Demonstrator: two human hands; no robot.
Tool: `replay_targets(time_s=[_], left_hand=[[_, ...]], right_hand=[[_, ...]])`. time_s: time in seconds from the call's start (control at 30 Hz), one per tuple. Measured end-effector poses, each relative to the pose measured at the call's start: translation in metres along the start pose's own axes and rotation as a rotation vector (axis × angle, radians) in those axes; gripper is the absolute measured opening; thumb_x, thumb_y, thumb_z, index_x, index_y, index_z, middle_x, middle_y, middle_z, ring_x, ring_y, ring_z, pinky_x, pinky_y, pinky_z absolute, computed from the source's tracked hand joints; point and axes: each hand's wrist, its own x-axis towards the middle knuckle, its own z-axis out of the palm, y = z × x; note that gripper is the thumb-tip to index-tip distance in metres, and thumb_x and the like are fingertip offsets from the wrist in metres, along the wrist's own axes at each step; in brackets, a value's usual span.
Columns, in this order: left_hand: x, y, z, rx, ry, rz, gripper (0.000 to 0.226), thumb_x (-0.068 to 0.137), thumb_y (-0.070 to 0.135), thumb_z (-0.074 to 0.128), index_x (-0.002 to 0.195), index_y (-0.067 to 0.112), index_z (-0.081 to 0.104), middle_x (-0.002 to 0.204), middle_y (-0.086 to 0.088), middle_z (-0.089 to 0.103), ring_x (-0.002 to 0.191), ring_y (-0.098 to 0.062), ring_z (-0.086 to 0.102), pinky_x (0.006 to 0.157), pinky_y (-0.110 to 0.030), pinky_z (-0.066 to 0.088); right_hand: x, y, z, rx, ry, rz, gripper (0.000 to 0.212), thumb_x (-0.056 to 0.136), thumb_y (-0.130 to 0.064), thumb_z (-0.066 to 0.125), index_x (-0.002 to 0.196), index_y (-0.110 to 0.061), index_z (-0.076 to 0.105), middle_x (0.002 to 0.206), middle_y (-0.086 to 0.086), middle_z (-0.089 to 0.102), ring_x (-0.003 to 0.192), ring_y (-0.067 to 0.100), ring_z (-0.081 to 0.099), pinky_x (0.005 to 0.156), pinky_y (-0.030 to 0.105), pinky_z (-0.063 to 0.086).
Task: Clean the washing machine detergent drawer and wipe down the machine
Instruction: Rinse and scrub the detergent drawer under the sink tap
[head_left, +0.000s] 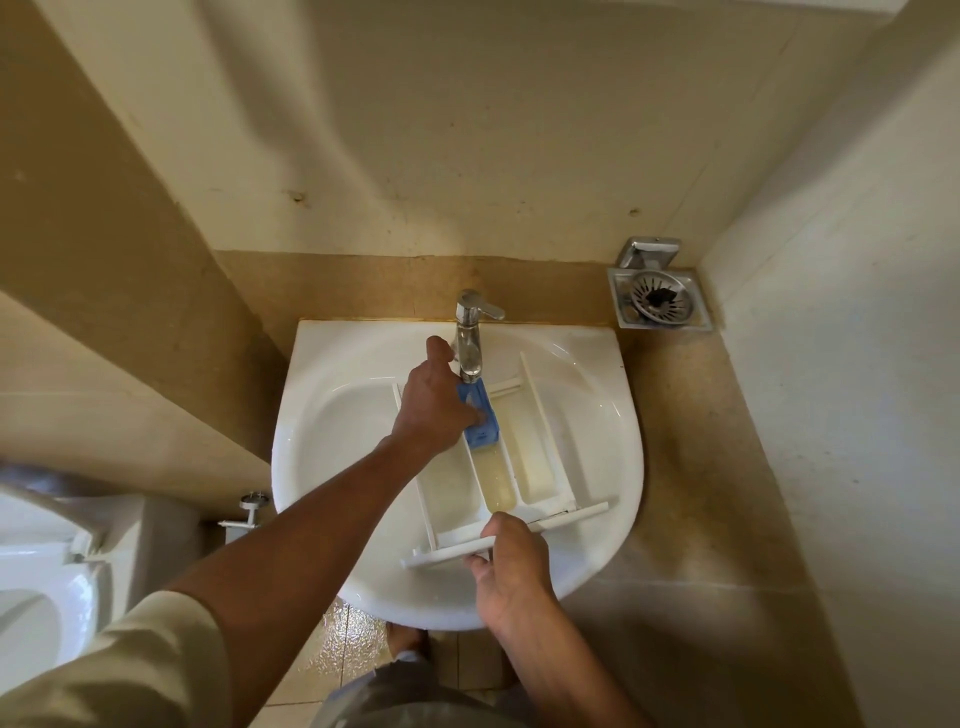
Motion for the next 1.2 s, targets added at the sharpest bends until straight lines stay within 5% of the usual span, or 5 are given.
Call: replay_targets(time_s=[0.1,0.3,0.6,0.77,1.2], left_hand=[[-0.004,0.001,0.004,0.046,0.056,-0.001,0.074,0.060,0.006,0.088,0.106,0.024,0.033,0.094,-0.012,0.063,0.080,-0.030,0.062,0.066,-0.050,0.058],[-0.007,-0.002,0.009,-0.004,0.094,0.010,0.072,0.068,0.004,0.087,0.110,0.025,0.033,0.100,-0.003,0.066,0.088,-0.024,0.063,0.072,-0.034,0.054],[-0.008,-0.003,0.016,0.019,0.114,0.005,0.067,0.060,0.004,0.085,0.103,0.021,0.036,0.099,-0.007,0.061,0.092,-0.029,0.057,0.073,-0.050,0.056],[0.000,0.000,0.015,0.072,0.090,-0.007,0.069,0.059,-0.001,0.084,0.101,0.019,0.034,0.099,-0.007,0.055,0.092,-0.028,0.053,0.059,-0.033,0.042],[-0.009,0.003,0.010,0.012,0.079,-0.001,0.062,0.066,0.002,0.085,0.104,0.015,0.038,0.100,-0.002,0.046,0.099,-0.024,0.043,0.066,-0.029,0.041]], right_hand=[[0.000,0.000,-0.001,0.000,-0.006,-0.005,0.049,0.081,0.009,0.052,0.128,-0.004,0.054,0.113,0.016,0.057,0.101,0.030,0.058,0.090,0.041,0.054],[0.003,0.002,0.000,-0.012,-0.004,-0.010,0.046,0.082,0.008,0.053,0.127,-0.003,0.054,0.121,0.019,0.058,0.103,0.031,0.058,0.096,0.044,0.053],[0.005,0.002,-0.004,-0.044,-0.020,-0.009,0.047,0.082,0.008,0.054,0.128,-0.001,0.054,0.122,0.019,0.058,0.107,0.032,0.058,0.100,0.047,0.051],[0.005,0.000,-0.003,-0.057,-0.029,-0.009,0.047,0.082,0.008,0.052,0.127,-0.003,0.055,0.121,0.019,0.058,0.107,0.032,0.058,0.102,0.050,0.050],[0.004,-0.001,-0.003,-0.057,-0.033,-0.007,0.046,0.081,0.009,0.051,0.126,-0.001,0.055,0.123,0.020,0.059,0.109,0.034,0.059,0.101,0.050,0.051]])
